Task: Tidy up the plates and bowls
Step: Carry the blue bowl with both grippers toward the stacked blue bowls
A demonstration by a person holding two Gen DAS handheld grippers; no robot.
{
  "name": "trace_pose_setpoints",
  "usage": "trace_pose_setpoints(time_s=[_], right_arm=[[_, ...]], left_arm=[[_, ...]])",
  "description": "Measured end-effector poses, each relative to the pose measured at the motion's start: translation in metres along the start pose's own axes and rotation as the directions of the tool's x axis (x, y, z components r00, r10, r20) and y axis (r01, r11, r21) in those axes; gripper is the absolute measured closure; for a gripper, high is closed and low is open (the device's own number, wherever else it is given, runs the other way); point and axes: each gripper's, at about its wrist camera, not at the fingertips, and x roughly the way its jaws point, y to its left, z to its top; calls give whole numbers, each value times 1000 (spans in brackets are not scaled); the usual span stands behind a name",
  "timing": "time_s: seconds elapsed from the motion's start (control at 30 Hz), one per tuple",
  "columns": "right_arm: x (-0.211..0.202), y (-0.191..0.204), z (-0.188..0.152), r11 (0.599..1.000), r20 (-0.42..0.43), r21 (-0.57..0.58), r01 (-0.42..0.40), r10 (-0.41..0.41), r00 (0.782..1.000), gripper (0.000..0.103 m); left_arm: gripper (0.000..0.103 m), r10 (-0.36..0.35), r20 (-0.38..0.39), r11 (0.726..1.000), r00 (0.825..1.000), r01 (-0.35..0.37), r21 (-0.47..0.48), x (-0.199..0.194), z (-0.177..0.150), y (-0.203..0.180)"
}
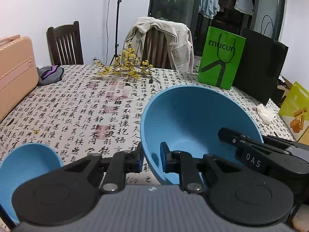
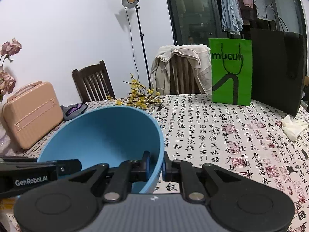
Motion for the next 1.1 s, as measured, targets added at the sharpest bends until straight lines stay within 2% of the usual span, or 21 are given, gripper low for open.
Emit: trace_pose_setpoints(time_s=[0.3,1.1], right_arm=[[-1,24,-2,1000,1,-18,-24,24,1000,91],[-1,104,-2,982,-7,-94,-161,161,987,91]], left_arm=[[86,11,15,1000,1000,-11,-26,-14,-6,21],[86,127,69,985,989,-118,-127,-62,-14,88]])
